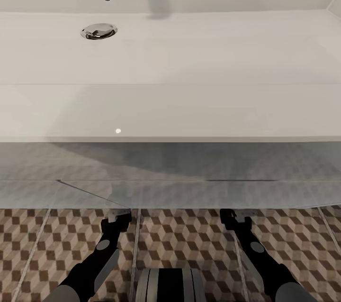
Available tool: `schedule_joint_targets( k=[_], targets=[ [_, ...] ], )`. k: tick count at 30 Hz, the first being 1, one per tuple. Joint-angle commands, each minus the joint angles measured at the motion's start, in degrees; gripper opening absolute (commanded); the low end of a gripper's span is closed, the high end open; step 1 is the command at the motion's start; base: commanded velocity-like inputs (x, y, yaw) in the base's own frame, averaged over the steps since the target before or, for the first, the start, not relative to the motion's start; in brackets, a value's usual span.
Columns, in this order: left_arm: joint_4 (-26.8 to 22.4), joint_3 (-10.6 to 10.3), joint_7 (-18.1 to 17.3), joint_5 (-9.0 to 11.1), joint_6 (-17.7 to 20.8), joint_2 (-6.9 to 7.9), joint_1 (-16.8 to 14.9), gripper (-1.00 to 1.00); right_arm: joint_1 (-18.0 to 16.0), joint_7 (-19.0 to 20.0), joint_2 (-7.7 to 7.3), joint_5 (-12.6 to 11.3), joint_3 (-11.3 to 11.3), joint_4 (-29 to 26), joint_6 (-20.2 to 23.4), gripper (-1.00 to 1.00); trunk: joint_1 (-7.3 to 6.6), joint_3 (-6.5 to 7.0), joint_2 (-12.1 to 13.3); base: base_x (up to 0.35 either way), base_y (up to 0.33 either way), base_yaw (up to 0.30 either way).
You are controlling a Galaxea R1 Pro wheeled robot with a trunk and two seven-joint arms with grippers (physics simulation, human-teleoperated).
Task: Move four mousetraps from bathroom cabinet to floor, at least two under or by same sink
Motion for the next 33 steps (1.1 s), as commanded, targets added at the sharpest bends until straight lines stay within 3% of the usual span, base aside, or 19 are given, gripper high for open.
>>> schedule_joint_targets(
  k=[1,13,18,33],
  targets=[
    [0.0,-0.5,0.65,0.48,-0.26,0.09,-0.05,-1.0,-0.03,-0.16,-0.08,-0.79,0.49,0.03,-0.23,-1.0,-0.01,-0.03,-0.01,0.0,0.0,0.0],
    [0.0,-0.5,0.65,0.48,-0.26,0.09,-0.05,-1.0,-0.03,-0.06,-0.08,-0.79,0.49,0.03,-0.19,-1.0,-0.01,-0.03,-0.01,0.0,0.0,0.0],
    [0.0,-0.5,0.65,0.48,-0.26,0.08,-0.05,-1.0,-0.03,0.07,-0.08,-0.72,0.61,0.03,-0.23,-1.0,0.12,-1.14,-0.08,0.0,0.0,0.0],
    [0.0,-0.5,0.65,0.48,-0.26,0.09,-0.05,-1.0,-0.03,0.1,-0.08,-0.79,0.65,0.03,-0.23,-1.0,0.12,-1.14,-0.08,0.0,0.0,0.0]
  ],
)
